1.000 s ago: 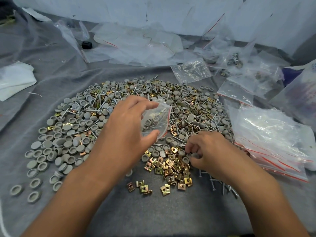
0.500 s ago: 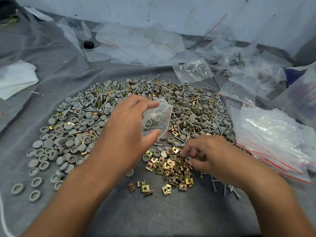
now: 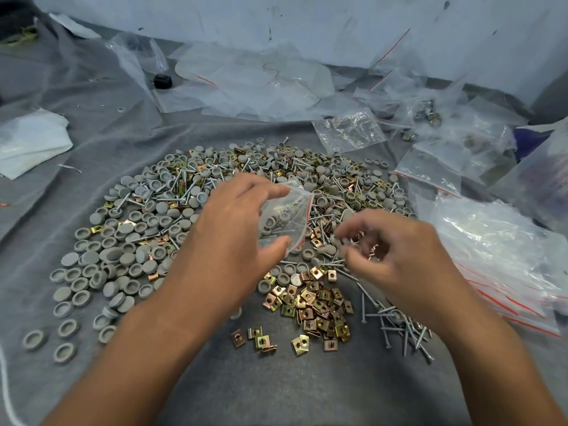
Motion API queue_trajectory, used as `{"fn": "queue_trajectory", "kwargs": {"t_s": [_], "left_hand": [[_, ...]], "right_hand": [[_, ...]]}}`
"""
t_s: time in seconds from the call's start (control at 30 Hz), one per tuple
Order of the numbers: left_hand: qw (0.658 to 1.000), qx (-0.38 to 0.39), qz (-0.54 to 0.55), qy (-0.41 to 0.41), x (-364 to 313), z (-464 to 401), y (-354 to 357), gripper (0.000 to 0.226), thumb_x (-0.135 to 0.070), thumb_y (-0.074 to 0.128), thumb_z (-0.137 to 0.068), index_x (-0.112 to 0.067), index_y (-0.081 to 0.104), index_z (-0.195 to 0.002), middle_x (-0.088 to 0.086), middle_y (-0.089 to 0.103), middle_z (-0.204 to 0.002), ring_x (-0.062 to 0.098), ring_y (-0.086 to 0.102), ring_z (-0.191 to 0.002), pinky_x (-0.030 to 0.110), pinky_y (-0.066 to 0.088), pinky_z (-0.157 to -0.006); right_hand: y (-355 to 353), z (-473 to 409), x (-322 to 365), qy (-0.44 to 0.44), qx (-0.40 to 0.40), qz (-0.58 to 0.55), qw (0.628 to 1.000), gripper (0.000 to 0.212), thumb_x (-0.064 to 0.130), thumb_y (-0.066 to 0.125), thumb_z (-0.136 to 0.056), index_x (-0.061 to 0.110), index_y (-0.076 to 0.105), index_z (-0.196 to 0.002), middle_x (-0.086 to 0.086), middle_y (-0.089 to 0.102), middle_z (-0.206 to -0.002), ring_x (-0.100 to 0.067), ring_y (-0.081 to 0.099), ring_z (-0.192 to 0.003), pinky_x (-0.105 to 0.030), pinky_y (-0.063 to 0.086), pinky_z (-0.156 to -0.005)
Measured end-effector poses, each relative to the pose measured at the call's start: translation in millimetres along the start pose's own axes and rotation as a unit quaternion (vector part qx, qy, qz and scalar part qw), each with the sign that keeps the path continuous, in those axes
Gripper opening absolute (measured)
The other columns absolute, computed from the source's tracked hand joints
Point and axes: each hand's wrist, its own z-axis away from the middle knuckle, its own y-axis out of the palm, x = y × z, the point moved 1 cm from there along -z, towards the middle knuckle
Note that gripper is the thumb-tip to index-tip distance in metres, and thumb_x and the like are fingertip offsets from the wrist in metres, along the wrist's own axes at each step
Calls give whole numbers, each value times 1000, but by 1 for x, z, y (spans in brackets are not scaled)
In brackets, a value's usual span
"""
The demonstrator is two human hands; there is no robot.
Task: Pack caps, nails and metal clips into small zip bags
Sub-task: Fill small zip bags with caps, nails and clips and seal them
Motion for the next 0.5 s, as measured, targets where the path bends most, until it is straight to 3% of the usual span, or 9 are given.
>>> {"fn": "queue_trajectory", "kwargs": {"t_s": [0.07,0.13,0.33,0.43,0.5], "left_hand": [[1000,1,-4,6,0,0,1,62,-40,73,-78,-32,54,-136,-26,43,-118,-4,42,-98,17,37,-94],[1000,0,-1,10,-1,0,3,61,-41,73,-77,-31,56,-134,-25,44,-117,-3,43,-99,17,36,-92],[1000,-8,17,17,-1,-1,4,58,-43,69,-77,-28,58,-132,-25,45,-115,-2,42,-99,17,35,-91],[1000,-8,13,12,1,0,4,60,-45,70,-76,-30,56,-133,-26,42,-114,-3,42,-99,17,34,-89],[1000,-10,13,14,1,0,4,60,-44,70,-77,-29,56,-133,-26,43,-114,-2,42,-99,18,34,-88]], "right_hand": [[1,-2,14,-81,-97,-29,992,21,13,78,-86,29,72,-99,20,56,-73,-3,57,-66,-6,40,-60],[8,-5,28,-136,-145,-44,979,21,9,79,-86,21,72,-102,21,55,-81,-5,56,-70,-9,40,-66],[27,-11,44,-174,-174,-11,969,20,15,81,-87,12,75,-106,12,64,-96,12,51,-80,-2,39,-77],[26,-11,46,-195,-234,-7,952,21,16,81,-87,12,72,-105,14,59,-94,15,48,-81,-2,37,-76],[27,-11,46,-187,-217,4,958,24,19,82,-85,12,72,-105,17,54,-92,16,48,-80,-1,36,-76]]}}
